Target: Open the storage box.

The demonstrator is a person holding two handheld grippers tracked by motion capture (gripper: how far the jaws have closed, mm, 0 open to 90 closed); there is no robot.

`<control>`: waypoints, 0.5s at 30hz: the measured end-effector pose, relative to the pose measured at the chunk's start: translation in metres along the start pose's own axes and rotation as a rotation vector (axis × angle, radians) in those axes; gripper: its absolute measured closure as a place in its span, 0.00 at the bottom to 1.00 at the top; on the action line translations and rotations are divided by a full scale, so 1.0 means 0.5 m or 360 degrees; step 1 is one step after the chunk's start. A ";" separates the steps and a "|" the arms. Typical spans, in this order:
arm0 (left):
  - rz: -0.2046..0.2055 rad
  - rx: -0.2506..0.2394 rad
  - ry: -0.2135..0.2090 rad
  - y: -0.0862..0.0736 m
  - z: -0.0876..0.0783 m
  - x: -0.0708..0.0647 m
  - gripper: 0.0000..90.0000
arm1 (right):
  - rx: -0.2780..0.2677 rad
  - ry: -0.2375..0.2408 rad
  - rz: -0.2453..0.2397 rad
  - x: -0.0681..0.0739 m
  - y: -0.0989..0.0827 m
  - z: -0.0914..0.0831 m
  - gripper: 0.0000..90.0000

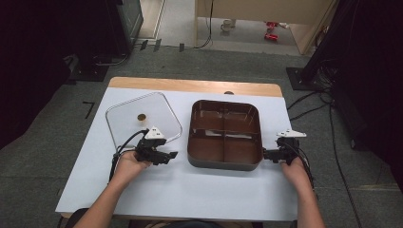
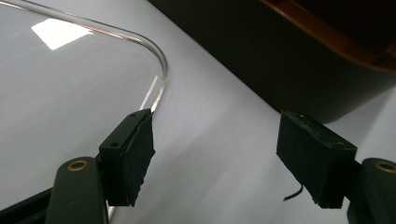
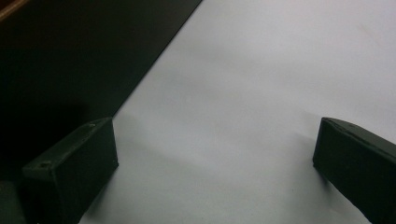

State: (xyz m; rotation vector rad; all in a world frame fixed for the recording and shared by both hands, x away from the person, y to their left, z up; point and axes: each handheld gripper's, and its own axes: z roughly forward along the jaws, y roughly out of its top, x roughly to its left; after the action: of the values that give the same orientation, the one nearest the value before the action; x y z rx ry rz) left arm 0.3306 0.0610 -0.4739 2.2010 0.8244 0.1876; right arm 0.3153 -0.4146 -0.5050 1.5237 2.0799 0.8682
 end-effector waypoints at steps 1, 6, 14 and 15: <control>0.0032 0.0020 -0.0001 -0.001 0.008 -0.004 0.30 | -0.0003 0.0000 -0.0002 0.000 0.000 0.000 0.00; 0.0028 0.0044 -0.0045 -0.005 0.022 -0.004 0.31 | -0.0003 0.0000 -0.0002 0.000 0.000 0.000 0.00; 0.0115 0.0057 -0.0037 -0.009 0.039 -0.016 0.29 | -0.0003 0.0001 -0.0002 0.000 0.000 0.000 0.00; 0.0115 0.0057 -0.0037 -0.009 0.039 -0.016 0.28 | -0.0003 0.0001 -0.0002 0.000 0.000 0.000 0.00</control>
State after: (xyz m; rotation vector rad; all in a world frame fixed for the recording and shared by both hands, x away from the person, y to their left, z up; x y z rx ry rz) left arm 0.3296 0.0465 -0.4900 2.2641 0.7414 0.1837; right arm 0.3154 -0.4147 -0.5052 1.5212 2.0797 0.8697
